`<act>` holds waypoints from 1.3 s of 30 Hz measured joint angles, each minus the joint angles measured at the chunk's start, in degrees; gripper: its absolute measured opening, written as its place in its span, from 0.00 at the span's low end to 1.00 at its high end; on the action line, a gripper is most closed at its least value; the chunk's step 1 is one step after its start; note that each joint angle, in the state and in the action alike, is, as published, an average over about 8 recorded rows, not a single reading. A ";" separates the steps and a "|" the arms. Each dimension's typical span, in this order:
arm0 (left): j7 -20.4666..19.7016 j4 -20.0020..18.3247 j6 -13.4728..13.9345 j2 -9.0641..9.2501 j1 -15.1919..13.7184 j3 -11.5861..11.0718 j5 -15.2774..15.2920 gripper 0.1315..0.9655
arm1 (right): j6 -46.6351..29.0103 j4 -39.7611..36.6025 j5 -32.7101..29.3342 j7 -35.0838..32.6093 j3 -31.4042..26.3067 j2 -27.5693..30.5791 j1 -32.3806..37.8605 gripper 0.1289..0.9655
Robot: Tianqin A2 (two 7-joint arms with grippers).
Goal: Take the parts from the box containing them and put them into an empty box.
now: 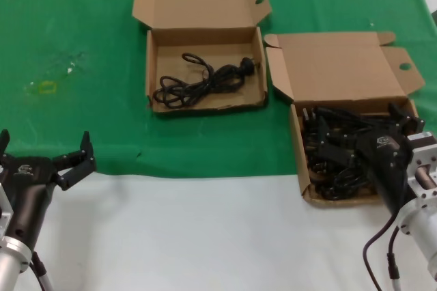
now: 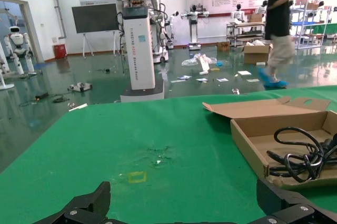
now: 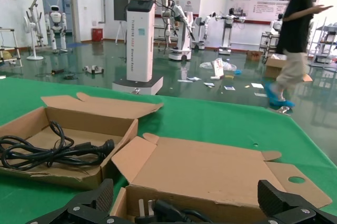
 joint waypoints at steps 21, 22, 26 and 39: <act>0.00 0.00 0.00 0.00 0.00 0.00 0.00 1.00 | 0.00 0.00 0.00 0.00 0.00 0.00 0.00 1.00; 0.00 0.00 0.00 0.00 0.00 0.00 0.00 1.00 | 0.00 0.00 0.00 0.00 0.00 0.00 0.00 1.00; 0.00 0.00 0.00 0.00 0.00 0.00 0.00 1.00 | 0.00 0.00 0.00 0.00 0.00 0.00 0.00 1.00; 0.00 0.00 0.00 0.00 0.00 0.00 0.00 1.00 | 0.00 0.00 0.00 0.00 0.00 0.00 0.00 1.00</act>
